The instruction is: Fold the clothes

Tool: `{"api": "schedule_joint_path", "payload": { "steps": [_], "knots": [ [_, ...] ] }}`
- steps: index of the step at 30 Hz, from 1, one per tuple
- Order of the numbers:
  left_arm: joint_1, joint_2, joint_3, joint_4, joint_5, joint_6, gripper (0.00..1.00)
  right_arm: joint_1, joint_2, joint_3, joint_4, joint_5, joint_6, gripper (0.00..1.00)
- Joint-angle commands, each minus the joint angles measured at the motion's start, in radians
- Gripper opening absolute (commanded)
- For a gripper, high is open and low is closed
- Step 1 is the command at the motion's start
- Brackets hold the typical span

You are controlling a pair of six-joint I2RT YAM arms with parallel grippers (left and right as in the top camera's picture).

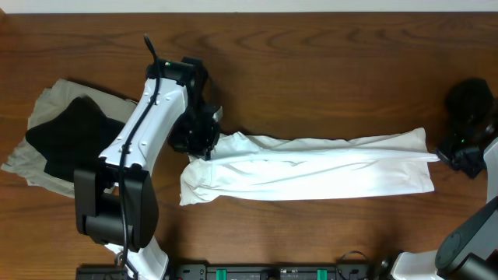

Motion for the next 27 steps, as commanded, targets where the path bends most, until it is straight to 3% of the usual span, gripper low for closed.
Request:
{"api": "schedule_joint_path", "payload": {
  "steps": [1,5,7,10,13,19,27],
  "knots": [
    [-0.004,0.003,-0.006,-0.019,-0.012,-0.009,0.06,-0.006,0.003,0.006,0.004,0.028,0.0,0.07],
    [-0.004,0.003,-0.006,-0.019,-0.012,-0.009,0.06,-0.006,0.003,0.006,0.003,0.028,0.0,0.23],
    [-0.004,0.003,-0.006,-0.019,-0.012,-0.009,0.08,-0.006,0.003,0.006,0.004,0.028,0.0,0.21],
    [-0.004,0.003,-0.006,-0.019,-0.012,-0.009,0.22,-0.006,0.003,0.006,0.004,0.028,0.0,0.14],
    [-0.004,0.003,-0.006,-0.022,-0.012,-0.009,0.27,-0.006,0.003,0.006,0.01,0.019,0.0,0.12],
    [-0.004,0.003,-0.006,-0.027,-0.012,-0.009,0.28,-0.005,0.003,0.006,0.058,-0.158,-0.073,0.06],
    [-0.004,0.003,-0.006,-0.005,-0.001,-0.009,0.23,0.004,0.003,0.006,0.069,-0.427,-0.188,0.07]
  ]
}}
